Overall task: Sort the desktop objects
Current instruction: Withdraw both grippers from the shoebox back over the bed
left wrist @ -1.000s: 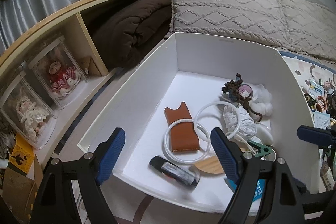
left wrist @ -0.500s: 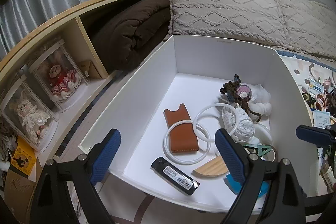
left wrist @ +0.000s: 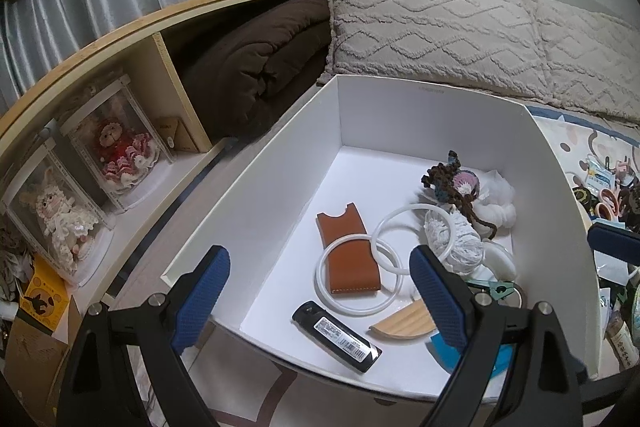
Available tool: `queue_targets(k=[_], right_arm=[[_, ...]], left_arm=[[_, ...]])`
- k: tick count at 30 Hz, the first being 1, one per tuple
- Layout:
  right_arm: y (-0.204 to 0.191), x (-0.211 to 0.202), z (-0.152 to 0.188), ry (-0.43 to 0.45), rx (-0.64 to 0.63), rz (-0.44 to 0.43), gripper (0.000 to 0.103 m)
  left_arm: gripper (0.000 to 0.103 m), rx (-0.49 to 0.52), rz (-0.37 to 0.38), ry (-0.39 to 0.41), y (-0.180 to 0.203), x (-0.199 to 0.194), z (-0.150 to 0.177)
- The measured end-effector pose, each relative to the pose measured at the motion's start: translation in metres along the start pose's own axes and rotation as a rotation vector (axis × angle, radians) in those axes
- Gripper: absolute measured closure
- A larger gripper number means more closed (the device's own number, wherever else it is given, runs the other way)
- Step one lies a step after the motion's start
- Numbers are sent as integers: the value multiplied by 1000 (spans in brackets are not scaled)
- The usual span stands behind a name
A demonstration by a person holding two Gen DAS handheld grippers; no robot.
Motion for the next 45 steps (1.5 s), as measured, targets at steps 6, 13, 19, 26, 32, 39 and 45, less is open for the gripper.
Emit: queue_targets(k=[6, 13, 19, 26, 32, 39, 45], right_arm=[[12, -8, 2, 45, 8, 46, 0], [26, -14, 4, 56, 44, 60, 0], [33, -24, 4, 94, 73, 66, 0], [39, -37, 3, 126, 87, 64, 0], [43, -55, 1, 158, 76, 77, 0], [53, -80, 4, 184, 78, 80, 0], [60, -110, 12, 220, 72, 94, 0]], left_arm=[[0, -21, -36, 19, -7, -5, -2], [0, -72, -38, 41, -14, -12, -4], [0, -98, -46, 56, -18, -19, -3], [0, -100, -52, 59, -18, -28, 2], [0, -132, -41, 84, -17, -45, 1], [0, -141, -49, 128, -14, -75, 4], [0, -156, -19, 170, -9, -102, 8]])
Point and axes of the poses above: each gripper's, at about its wrist camera, not at the fingertips, and x roughly the way its jaws point, y to its right, z to its underside, the point moved 3 cm from there along x, roughly the way its jaws point, and after that the axes turned 14 degrees about y, right-handed, at the moved point
